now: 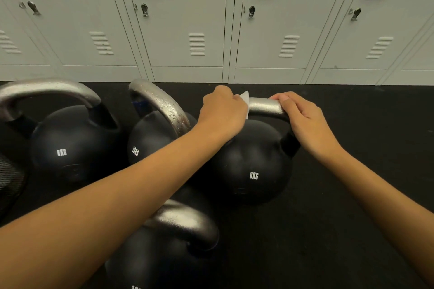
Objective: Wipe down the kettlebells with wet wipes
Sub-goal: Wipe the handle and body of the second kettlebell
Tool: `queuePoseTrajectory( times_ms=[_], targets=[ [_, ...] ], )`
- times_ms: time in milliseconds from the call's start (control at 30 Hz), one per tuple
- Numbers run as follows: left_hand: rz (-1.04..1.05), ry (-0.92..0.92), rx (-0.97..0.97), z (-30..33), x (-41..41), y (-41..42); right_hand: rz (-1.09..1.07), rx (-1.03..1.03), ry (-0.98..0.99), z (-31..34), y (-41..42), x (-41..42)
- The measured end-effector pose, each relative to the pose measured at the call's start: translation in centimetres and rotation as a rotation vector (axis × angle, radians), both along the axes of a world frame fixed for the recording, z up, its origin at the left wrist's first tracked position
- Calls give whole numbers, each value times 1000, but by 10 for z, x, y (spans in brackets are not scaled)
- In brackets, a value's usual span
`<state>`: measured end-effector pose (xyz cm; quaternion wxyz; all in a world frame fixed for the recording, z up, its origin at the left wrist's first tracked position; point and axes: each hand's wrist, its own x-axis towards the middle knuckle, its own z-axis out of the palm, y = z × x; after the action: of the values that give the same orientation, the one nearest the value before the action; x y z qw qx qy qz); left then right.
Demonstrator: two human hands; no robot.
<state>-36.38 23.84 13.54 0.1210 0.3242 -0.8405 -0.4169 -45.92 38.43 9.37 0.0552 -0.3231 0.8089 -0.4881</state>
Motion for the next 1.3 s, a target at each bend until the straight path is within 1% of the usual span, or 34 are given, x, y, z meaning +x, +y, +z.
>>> queuePoseTrajectory(
  times_ms=[100,167,233,367,433,567,633,700,967,1033,1167,1200,1300],
  targets=[
    [-54,-3,-72,1,0,5,-3,-6,7,-1,0,-1],
    [-64,-9,-69,-1,2,1,1,-2,8,-1,0,-1],
    [-44,-33,-20,-5,5,-6,15,-2,9,0,1,0],
    [-24,-79,146,-7,6,-22,24,2,6,1,2,0],
    [-62,-74,158,-4,5,-24,27,7,-1,1,2,0],
    [-271,31,3,7,3,-15,26,0,-12,1,2,0],
    [-364,23,-52,7,2,-14,20,-10,-11,0,2,0],
    [-403,8,-95,3,4,-22,27,-8,-12,0,3,1],
    [-402,4,-174,-5,19,-46,19,-3,-17,-1,3,0],
    [-390,-43,-193,-8,22,-48,28,5,-18,0,4,-1],
    [-372,-214,-309,-20,20,-51,59,22,-26,2,6,-2],
    [-349,-224,-323,-21,19,-50,62,23,-28,2,6,-2],
    [-330,-127,-340,-20,16,-46,63,19,-27,2,6,-1]
  ],
)
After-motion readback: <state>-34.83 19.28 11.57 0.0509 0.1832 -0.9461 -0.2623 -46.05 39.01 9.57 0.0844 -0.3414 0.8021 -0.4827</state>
